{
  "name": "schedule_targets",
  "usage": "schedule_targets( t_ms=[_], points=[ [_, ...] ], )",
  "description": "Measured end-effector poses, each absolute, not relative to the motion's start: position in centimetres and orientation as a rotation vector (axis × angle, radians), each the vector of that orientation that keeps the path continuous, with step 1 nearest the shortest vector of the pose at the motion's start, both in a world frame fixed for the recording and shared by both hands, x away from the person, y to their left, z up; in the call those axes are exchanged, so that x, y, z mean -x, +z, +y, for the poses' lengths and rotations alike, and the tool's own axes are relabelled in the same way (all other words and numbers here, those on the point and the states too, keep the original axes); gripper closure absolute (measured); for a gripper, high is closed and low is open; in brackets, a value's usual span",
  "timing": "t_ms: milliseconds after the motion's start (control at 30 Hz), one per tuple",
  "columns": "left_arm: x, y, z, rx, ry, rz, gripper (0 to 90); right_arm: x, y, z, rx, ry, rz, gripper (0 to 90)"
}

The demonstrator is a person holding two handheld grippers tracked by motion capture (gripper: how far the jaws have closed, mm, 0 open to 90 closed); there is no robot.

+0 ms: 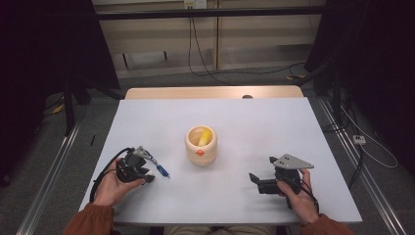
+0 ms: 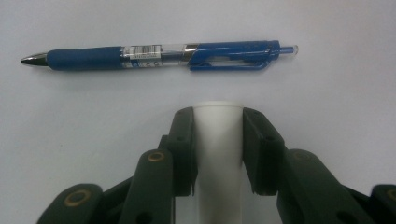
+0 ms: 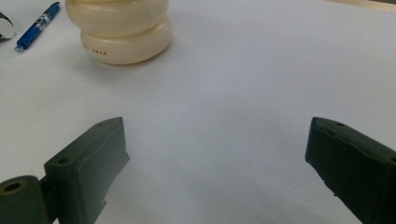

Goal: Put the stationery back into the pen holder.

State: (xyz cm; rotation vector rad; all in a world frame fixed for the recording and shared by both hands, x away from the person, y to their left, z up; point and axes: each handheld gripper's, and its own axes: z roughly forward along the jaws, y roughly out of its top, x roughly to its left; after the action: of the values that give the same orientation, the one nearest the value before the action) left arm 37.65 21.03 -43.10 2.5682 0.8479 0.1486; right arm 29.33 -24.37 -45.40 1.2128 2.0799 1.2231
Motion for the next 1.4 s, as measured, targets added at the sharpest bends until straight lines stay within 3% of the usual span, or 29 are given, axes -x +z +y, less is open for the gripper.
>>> schedule_targets(
  t_ms=[633,1400],
  points=[
    [-36.4,-41.7,22.0,-2.275,0.141,0.892,67.6,-29.4,-45.4,-24.5,-1.218,1.226,2.076,4.8],
    [-35.0,-39.7,20.6,-2.027,0.264,0.835,67.6,-29.4,-45.4,-24.6,-1.218,1.233,2.076,4.6]
  ],
)
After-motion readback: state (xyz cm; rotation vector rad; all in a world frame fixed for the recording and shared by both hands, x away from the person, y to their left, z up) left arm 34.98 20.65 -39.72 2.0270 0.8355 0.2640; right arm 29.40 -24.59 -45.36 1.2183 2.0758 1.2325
